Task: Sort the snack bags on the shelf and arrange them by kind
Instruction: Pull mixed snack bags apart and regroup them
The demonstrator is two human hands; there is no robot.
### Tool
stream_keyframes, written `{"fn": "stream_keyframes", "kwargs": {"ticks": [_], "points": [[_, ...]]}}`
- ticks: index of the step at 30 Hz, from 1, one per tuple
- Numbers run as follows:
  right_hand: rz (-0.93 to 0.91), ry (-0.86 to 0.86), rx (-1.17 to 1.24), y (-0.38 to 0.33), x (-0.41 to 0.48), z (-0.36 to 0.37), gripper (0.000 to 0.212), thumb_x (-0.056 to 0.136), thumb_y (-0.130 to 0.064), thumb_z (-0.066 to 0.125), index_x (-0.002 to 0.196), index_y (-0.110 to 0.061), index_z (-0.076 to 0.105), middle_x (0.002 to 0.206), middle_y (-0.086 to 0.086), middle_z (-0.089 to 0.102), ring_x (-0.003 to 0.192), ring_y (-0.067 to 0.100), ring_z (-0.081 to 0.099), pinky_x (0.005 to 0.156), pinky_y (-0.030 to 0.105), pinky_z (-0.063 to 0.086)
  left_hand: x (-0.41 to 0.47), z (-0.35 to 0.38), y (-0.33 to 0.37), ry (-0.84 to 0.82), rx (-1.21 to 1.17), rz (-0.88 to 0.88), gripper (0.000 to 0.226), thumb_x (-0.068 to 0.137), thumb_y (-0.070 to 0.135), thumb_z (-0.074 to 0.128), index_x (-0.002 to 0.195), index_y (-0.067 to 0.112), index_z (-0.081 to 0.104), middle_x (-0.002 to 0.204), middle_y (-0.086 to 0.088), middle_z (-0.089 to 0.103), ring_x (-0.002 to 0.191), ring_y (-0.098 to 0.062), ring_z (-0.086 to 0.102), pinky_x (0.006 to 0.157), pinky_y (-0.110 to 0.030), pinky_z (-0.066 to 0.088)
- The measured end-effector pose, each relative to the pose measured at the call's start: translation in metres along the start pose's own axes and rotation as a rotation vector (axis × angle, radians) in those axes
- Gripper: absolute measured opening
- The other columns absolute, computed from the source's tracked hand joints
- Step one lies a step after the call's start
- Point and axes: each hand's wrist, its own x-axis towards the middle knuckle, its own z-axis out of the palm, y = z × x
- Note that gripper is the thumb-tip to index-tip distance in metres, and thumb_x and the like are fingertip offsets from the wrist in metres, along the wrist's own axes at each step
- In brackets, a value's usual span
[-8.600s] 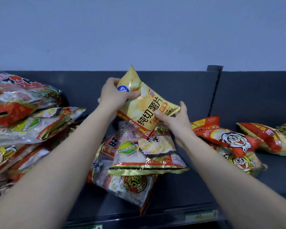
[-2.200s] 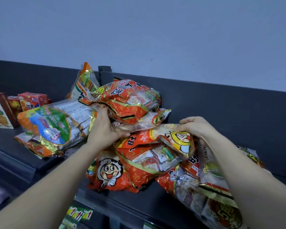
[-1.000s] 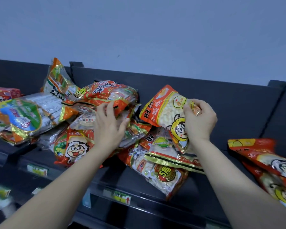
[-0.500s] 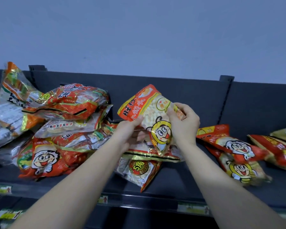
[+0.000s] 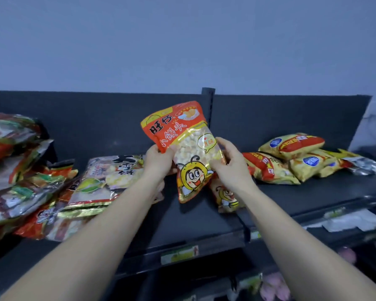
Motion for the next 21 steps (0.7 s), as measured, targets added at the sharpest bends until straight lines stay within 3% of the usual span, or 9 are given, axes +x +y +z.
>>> {"fn": "stream_keyframes", "kwargs": {"ticks": [2,5,8,11,13,17,21], "points": [[0.001,0.017,-0.032,0.012,0.004,-0.028,0.054,0.086,-0.002,0.060,0.131,-0.030,0.051,0.115,-0.018,0.059,0.109,0.002,0.057,0.089,0.021,0.048,0.002,0.032,-0.006,-0.018,-0.005,-0.005,0.008,0.097,0.026,0.056,0.093,0.019,0.056,0.099,-0.005,0.068,0.081,-0.021,0.063,0.060,-0.031,0.053],[0.039,0.049,-0.062,0.032,0.016,-0.066,0.049,0.086,-0.004,0.060,0.128,-0.030,0.055,0.119,-0.014,0.061,0.114,0.009,0.058,0.098,0.036,0.050,0.003,0.078,-0.016,-0.104,-0.010,-0.030,0.013,0.092,0.022,0.063,0.103,0.018,0.057,0.107,-0.005,0.070,0.093,-0.024,0.067,0.080,-0.040,0.057],[0.109,0.036,-0.117,0.049,0.029,-0.098,0.040,0.092,-0.015,0.061,0.131,-0.025,0.056,0.131,-0.007,0.057,0.122,0.014,0.053,0.104,0.039,0.045,0.000,0.119,-0.022,-0.187,-0.005,-0.057,0.045,0.082,0.008,0.069,0.121,0.015,0.049,0.110,-0.008,0.068,0.092,-0.026,0.069,0.070,-0.037,0.058],[0.192,-0.011,-0.091,0.068,0.044,-0.119,0.039,0.094,-0.030,0.061,0.131,-0.026,0.054,0.130,-0.002,0.056,0.118,0.021,0.056,0.101,0.044,0.047,0.001,0.149,-0.027,-0.202,0.018,-0.079,0.051,0.083,0.002,0.067,0.124,0.019,0.043,0.107,-0.008,0.066,0.086,-0.026,0.070,0.060,-0.033,0.057],[0.242,-0.046,-0.071,0.076,0.052,-0.127,0.045,0.090,-0.036,0.065,0.132,-0.026,0.052,0.127,-0.002,0.056,0.116,0.021,0.058,0.100,0.042,0.049,0.008,0.161,-0.033,-0.185,0.045,-0.082,0.055,0.086,0.004,0.066,0.132,0.022,0.041,0.111,-0.008,0.066,0.086,-0.024,0.070,0.063,-0.033,0.057],[0.279,-0.176,0.027,0.090,0.065,-0.132,0.064,0.081,-0.033,0.077,0.136,-0.023,0.046,0.126,-0.007,0.054,0.115,0.011,0.053,0.096,0.026,0.044,0.030,0.169,-0.040,-0.112,0.131,-0.101,0.069,0.089,0.019,0.067,0.148,0.020,0.032,0.127,-0.009,0.060,0.094,-0.022,0.067,0.070,-0.032,0.055],[0.238,-0.170,-0.137,0.105,0.086,-0.122,0.058,0.084,-0.045,0.070,0.134,-0.020,0.054,0.133,-0.005,0.054,0.124,0.014,0.050,0.103,0.033,0.043,0.052,0.168,-0.043,-0.196,0.343,-0.161,0.070,0.090,0.032,0.067,0.149,0.016,0.033,0.140,-0.009,0.052,0.108,-0.023,0.058,0.077,-0.032,0.052]]}}
